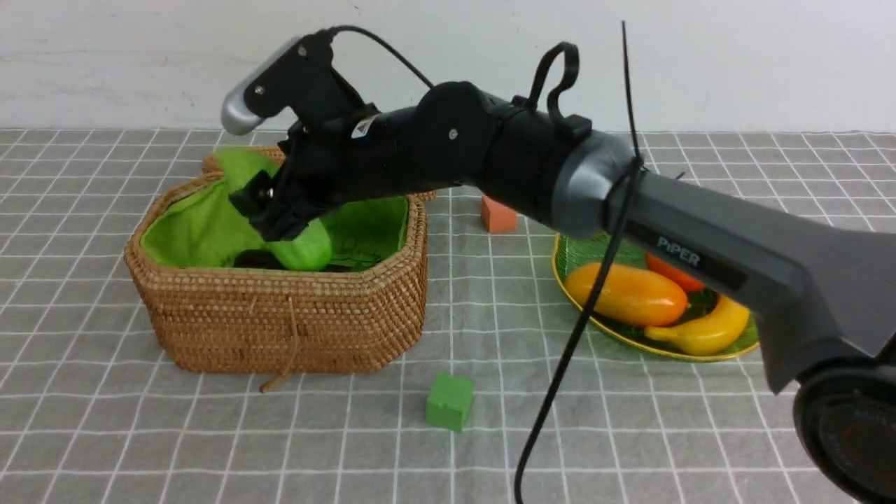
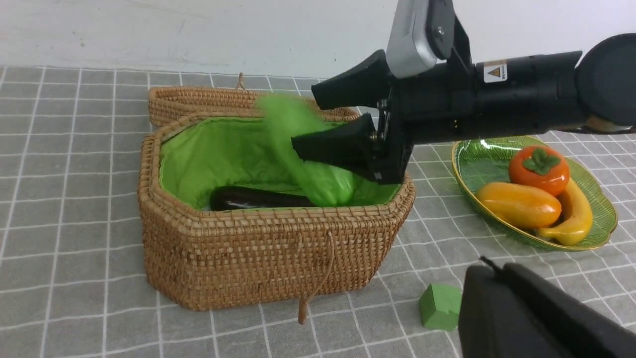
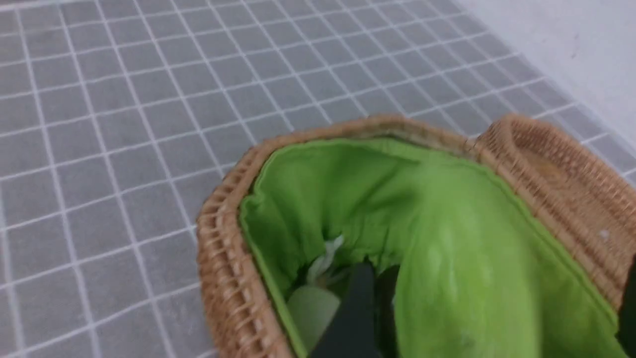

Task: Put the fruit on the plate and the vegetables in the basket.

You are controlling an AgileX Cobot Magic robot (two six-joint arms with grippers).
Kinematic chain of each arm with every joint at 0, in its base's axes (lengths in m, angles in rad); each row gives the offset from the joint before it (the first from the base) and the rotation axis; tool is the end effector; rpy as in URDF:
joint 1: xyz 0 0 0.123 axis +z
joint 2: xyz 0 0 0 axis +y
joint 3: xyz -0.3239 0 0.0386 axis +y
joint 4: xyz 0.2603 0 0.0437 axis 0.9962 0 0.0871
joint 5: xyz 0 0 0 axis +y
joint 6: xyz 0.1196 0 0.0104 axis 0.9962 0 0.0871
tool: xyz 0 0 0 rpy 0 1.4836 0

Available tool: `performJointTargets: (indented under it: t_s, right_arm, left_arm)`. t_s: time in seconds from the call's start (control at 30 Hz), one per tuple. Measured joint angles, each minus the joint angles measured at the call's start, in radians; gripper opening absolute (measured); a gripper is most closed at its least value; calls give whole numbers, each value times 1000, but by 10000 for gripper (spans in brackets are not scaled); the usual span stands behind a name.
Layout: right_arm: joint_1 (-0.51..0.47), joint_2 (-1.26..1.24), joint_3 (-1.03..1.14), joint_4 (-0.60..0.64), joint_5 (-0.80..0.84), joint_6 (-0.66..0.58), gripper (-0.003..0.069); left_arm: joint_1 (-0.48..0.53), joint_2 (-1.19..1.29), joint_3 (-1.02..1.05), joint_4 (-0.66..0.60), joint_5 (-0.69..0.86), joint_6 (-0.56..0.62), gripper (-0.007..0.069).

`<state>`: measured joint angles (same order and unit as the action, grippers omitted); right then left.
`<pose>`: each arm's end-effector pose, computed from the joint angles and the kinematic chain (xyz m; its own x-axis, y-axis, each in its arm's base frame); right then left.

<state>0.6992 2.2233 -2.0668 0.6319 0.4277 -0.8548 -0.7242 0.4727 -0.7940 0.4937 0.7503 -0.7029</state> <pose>0.4383 0.4070 0.3118 -0.0923 -0.4121 -0.9065 -0.8496 0.5074 -0.1442 0.0793 -0.0183 0.3972 -0.3222 -0.1219 -0.9388 0.3069 0.9247 -0.2254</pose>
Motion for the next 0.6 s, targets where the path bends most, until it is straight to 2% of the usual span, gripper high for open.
performJointTargets:
  t_s: [0.1, 0.13, 0.27, 0.3, 0.33, 0.37, 0.4, 0.6]
  right_arm:
    - [-12, -33, 0, -32, 105, 62, 671]
    - [-30, -87, 0, -79, 229, 171, 648]
    - [-77, -230, -1, -207, 551, 447, 533]
    - [-80, -239, -2, -215, 569, 461, 524]
    - [-99, -298, -4, -270, 704, 546, 454]
    - [-105, -314, -4, -292, 730, 564, 433]
    - [-128, -387, -2, -351, 793, 629, 315]
    - [-150, -609, 134, -471, 820, 734, 32]
  left_arm:
    - [0, 0, 0, 0, 0, 0, 2]
    - [0, 0, 0, 0, -2, 0, 4]
    - [0, 0, 0, 0, -47, 1, 4]
    - [0, 0, 0, 0, -47, 1, 4]
    - [0, 0, 0, 0, -77, 6, 4]
    - [0, 0, 3, 1, -84, 11, 4]
    - [0, 0, 12, 1, -119, 26, 4]
    - [0, -59, 112, -91, -245, 71, 4]
